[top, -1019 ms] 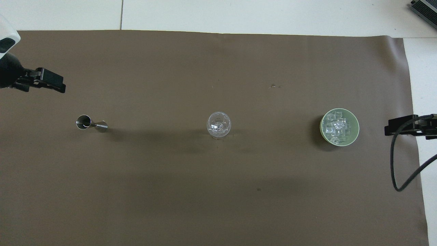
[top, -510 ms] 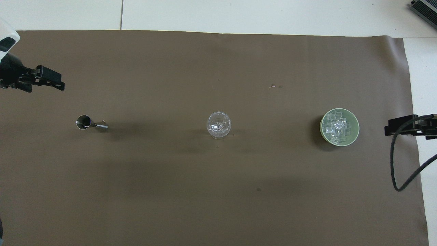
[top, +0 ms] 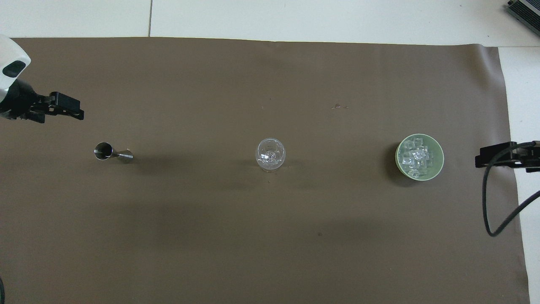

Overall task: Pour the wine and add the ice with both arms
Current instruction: 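Move the left gripper toward the small silver jigger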

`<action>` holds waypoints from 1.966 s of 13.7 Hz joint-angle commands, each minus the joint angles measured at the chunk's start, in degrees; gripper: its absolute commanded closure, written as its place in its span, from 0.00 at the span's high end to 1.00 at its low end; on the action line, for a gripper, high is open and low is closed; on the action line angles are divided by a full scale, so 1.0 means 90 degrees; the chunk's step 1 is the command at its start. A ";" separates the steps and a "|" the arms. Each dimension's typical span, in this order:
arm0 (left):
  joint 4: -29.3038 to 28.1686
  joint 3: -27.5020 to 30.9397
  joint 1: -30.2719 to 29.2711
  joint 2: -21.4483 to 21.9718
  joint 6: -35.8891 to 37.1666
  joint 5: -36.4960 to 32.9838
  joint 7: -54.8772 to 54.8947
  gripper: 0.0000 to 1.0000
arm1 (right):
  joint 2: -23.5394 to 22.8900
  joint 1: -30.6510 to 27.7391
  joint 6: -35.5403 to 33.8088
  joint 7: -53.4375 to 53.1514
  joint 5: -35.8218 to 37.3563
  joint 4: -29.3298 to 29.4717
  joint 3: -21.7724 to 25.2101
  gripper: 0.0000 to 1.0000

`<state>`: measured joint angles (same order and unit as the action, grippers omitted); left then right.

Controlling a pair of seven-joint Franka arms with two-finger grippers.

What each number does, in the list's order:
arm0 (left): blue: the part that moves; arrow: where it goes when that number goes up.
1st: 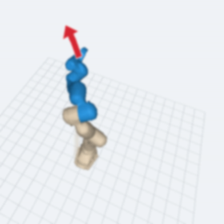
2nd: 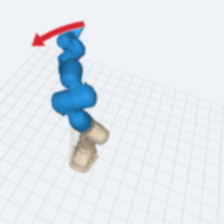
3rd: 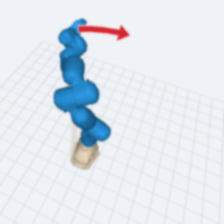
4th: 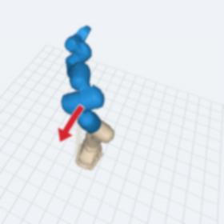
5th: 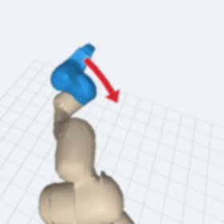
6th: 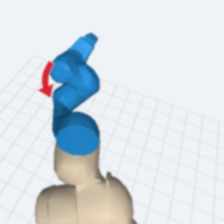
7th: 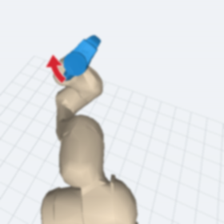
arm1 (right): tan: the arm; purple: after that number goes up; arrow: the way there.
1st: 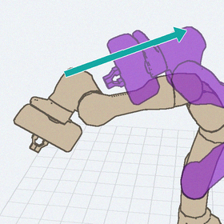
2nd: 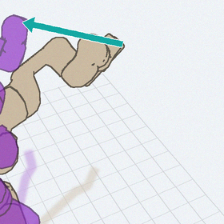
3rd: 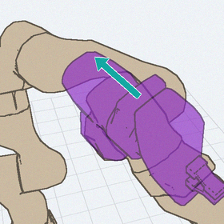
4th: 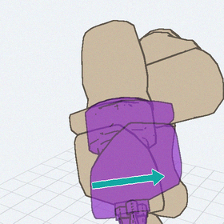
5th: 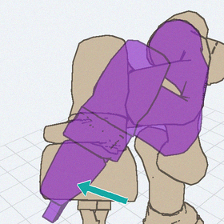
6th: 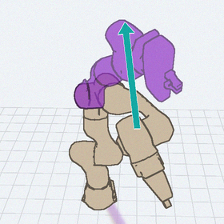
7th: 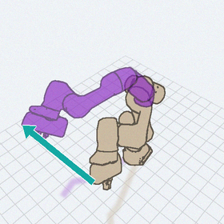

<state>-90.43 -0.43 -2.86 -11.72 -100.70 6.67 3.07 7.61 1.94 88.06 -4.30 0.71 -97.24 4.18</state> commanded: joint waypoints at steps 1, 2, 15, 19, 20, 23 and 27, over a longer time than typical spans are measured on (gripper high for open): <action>-0.0265 -0.0020 -0.0334 0.0131 -0.0130 0.0439 -0.0117 1.00 | 0.0112 -0.0049 0.0011 0.0068 -0.0138 -0.0114 -0.0025 1.00; -0.0275 -0.0020 -0.0384 0.0131 -0.0130 0.0537 -0.0127 1.00 | 0.0112 -0.0049 0.0011 0.0068 -0.0138 -0.0114 -0.0025 1.00; -0.0167 -0.0020 -0.0765 -0.0221 -0.0198 0.1874 -0.2321 1.00 | 0.0112 -0.0049 0.0011 0.0068 -0.0138 -0.0114 -0.0025 1.00; -0.0196 -0.0020 -0.1253 -0.0425 -0.0188 0.2597 -0.3133 1.00 | 0.0112 -0.0049 0.0011 0.0068 -0.0138 -0.0114 -0.0025 1.00; -0.0216 -0.0020 -0.1322 -0.0474 -0.0178 0.2705 -0.3357 1.00 | 0.0112 -0.0049 0.0011 0.0068 -0.0128 -0.0114 -0.0025 1.00; -0.0236 -0.0020 -0.1594 -0.0688 -0.0178 0.3299 -0.4390 1.00 | 0.0112 -0.0049 0.0011 0.0068 -0.0138 -0.0114 -0.0025 1.00; -0.0362 -0.0020 -0.1820 -0.0875 -0.0285 0.3605 -0.6362 1.00 | 0.0112 -0.0049 0.0011 0.0068 -0.0138 -0.0114 -0.0034 1.00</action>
<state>-92.37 -0.01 -17.98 -19.55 -101.76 37.58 -45.74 7.61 1.94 88.06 -4.30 0.71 -97.24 4.18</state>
